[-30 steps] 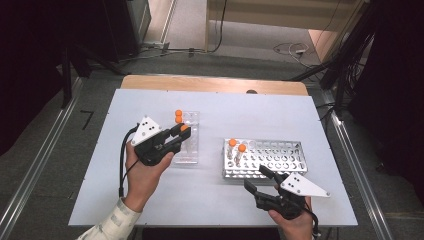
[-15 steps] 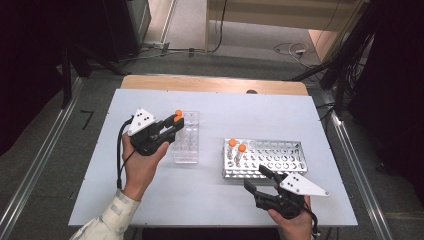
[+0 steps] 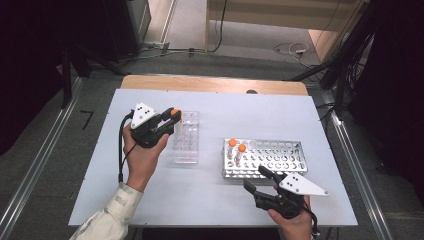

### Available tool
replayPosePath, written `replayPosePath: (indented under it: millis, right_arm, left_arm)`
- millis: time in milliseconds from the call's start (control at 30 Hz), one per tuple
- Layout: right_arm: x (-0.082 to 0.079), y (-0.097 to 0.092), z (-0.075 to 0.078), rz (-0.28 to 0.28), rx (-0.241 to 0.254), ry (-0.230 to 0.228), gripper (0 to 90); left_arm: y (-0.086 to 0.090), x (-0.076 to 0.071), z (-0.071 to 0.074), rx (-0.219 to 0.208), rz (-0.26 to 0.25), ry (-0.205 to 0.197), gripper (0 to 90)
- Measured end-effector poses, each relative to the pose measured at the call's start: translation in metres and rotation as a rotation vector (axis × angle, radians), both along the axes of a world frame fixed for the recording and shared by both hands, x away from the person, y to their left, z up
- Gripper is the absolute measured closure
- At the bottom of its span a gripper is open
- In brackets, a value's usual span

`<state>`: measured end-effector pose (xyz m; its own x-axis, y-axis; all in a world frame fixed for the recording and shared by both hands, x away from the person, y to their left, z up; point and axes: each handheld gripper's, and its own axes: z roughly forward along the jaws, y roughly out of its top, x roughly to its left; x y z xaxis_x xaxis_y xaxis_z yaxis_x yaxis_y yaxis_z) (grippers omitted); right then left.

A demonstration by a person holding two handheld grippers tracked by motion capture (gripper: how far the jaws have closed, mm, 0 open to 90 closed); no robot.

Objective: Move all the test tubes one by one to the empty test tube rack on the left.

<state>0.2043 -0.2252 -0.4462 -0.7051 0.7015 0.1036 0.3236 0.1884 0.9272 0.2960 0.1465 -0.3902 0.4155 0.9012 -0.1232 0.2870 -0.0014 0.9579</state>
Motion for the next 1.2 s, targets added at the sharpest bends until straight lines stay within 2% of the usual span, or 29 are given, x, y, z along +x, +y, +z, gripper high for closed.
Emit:
replayPosePath:
  millis: [267,433,600,900,1200]
  right_arm:
    - [0.0,0.0,0.0,0.0,0.001,0.001,30.9]
    - [0.0,0.0,0.0,0.001,0.002,0.0,30.9]
    - [0.0,0.0,0.0,0.002,0.001,0.002,30.9]
    - [-0.001,0.001,-0.001,0.003,-0.003,0.001,30.9]
    - [-0.001,0.002,-0.001,0.006,-0.007,0.002,30.9]
  left_arm:
    - [-0.001,0.004,-0.002,0.008,0.016,-0.015,70.5]
    - [-0.005,0.006,-0.005,0.043,0.029,-0.018,70.5]
    - [-0.008,0.008,-0.009,0.059,0.037,-0.018,70.5]
    - [-0.009,0.009,-0.021,0.071,0.049,-0.002,70.4]
    - [-0.014,0.008,-0.035,0.105,0.07,0.018,70.2]
